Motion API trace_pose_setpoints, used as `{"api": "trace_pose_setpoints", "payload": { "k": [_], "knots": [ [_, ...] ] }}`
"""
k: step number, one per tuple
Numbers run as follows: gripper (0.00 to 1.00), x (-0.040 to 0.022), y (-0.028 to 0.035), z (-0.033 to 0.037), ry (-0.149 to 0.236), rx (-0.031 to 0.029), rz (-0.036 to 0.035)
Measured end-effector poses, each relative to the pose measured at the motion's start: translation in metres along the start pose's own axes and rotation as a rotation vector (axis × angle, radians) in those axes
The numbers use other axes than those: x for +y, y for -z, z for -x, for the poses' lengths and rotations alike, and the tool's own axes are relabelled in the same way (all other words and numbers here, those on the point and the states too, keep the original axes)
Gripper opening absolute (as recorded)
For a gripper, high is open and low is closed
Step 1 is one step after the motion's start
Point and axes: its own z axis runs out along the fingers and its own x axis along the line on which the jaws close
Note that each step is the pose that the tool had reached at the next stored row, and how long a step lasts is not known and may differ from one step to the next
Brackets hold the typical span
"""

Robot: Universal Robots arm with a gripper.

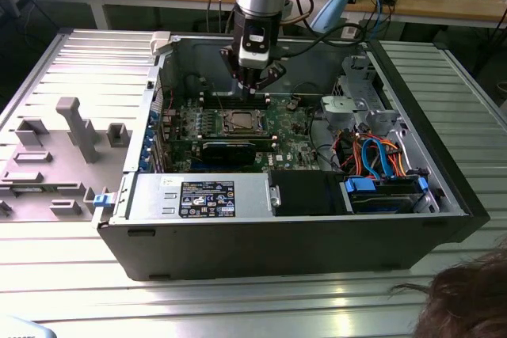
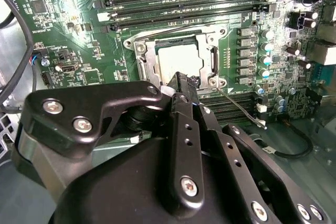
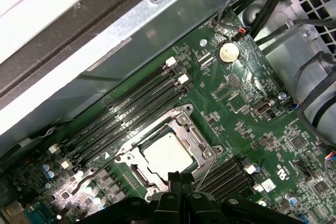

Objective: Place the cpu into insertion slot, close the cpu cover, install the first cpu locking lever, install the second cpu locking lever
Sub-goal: 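Install the first cpu locking lever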

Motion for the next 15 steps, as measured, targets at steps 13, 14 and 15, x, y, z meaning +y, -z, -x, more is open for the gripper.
{"api": "trace_pose_setpoints", "payload": {
  "k": [13, 14, 15],
  "knots": [
    [0.11, 0.0, 0.0, 0.0, 0.042, -0.0036, 0.0001],
    [0.11, 0.0, 0.0, 0.0, 0.044, -0.0038, 0.0],
    [0.11, 0.0, 0.0, 0.0, 0.046, -0.004, 0.0001]
  ]
}}
